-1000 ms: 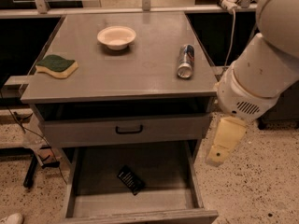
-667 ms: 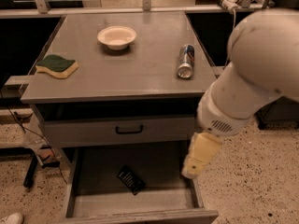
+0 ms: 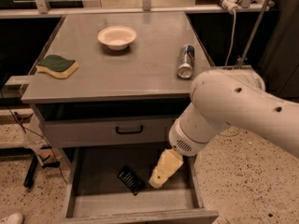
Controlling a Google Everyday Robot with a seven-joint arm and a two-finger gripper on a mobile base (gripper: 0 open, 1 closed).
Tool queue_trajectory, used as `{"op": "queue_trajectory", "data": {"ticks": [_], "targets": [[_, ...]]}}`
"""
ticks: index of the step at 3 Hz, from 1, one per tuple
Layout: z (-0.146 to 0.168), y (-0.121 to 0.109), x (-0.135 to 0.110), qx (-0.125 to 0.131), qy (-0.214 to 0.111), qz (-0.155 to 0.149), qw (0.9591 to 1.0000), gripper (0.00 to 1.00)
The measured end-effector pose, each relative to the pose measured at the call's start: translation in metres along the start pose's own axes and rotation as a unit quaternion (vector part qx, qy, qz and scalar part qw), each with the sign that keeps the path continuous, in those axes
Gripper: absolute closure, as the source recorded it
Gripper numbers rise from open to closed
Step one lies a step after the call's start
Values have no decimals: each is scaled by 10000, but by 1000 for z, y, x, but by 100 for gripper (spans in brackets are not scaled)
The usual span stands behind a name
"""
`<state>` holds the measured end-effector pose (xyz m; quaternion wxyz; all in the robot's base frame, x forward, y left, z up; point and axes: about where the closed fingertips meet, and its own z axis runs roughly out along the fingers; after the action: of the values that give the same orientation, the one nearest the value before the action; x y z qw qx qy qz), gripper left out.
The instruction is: Pick rxbar chocolate from middle drawer and place on counter
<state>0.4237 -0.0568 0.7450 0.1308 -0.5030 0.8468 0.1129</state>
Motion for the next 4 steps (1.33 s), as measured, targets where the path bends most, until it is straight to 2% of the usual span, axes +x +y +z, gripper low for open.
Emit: {"op": "queue_trajectory", "data": {"ticks": [2,3,4], "targets": [[8,3,1,-75,-85,70,9999,0],[53,12,21,-200,-99,480,9986,0],[103,12,39,-233,-193,971,9948,0]]}}
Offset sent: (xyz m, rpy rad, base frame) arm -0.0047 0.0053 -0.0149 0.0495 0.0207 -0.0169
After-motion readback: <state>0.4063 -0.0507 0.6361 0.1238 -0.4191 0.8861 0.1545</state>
